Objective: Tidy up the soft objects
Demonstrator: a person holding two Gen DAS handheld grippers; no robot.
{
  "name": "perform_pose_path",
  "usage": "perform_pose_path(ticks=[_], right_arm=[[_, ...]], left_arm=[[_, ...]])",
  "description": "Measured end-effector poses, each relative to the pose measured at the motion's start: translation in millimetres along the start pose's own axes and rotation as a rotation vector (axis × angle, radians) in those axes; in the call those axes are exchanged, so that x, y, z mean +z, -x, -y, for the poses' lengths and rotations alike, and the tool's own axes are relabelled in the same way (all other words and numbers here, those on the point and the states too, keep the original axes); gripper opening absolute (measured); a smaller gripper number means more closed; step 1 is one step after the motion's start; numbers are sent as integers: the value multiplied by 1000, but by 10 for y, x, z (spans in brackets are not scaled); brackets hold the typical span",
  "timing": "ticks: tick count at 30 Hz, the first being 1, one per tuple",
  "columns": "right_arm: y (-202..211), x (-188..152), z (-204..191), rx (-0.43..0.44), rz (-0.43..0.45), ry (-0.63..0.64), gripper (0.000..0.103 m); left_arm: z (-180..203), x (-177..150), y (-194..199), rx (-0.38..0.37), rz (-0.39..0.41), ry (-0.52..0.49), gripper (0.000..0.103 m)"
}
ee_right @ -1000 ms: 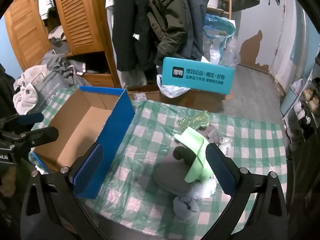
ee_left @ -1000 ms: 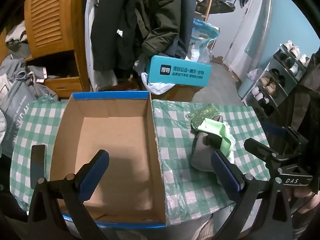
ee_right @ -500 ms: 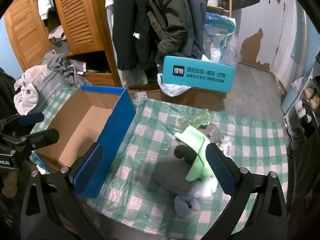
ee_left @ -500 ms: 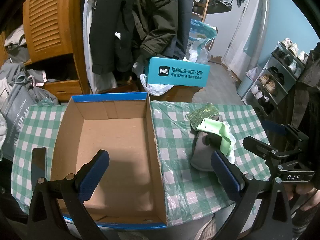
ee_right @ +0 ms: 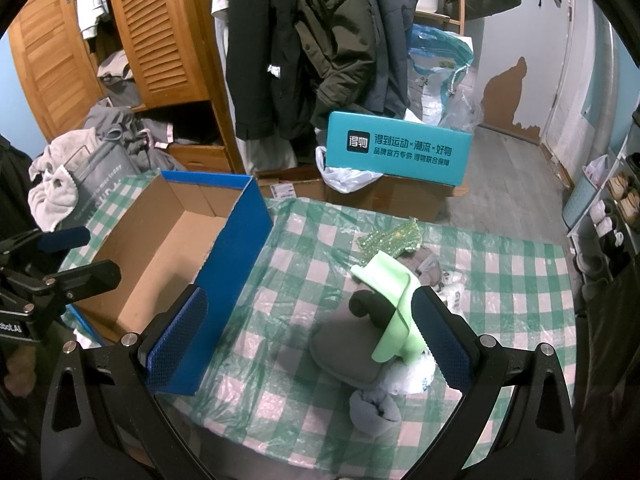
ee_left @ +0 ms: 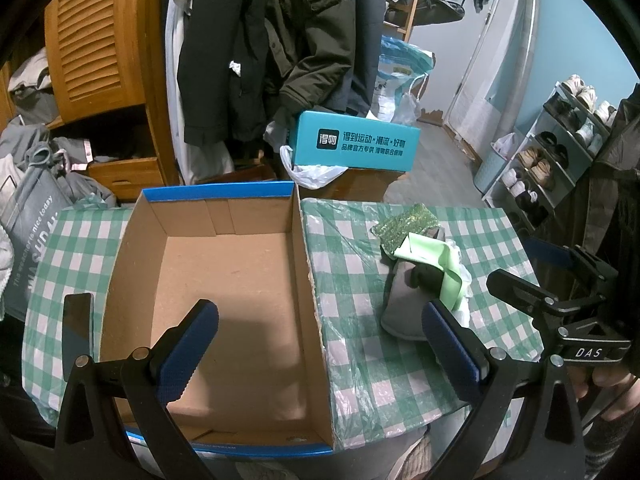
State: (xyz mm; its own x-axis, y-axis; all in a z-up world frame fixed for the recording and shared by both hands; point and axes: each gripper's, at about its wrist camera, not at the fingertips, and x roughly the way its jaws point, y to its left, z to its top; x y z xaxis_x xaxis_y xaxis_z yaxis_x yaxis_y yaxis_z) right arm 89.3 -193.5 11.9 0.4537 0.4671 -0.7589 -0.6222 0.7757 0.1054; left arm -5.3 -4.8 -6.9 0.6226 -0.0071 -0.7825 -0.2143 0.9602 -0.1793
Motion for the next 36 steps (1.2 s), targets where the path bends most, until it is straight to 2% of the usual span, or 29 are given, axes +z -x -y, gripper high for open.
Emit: perform_pose_path(ticks=[36], right_arm=[[-4, -12, 6, 2, -5, -2, 100]], left_arm=[[10, -13, -11, 1, -8, 1, 103]])
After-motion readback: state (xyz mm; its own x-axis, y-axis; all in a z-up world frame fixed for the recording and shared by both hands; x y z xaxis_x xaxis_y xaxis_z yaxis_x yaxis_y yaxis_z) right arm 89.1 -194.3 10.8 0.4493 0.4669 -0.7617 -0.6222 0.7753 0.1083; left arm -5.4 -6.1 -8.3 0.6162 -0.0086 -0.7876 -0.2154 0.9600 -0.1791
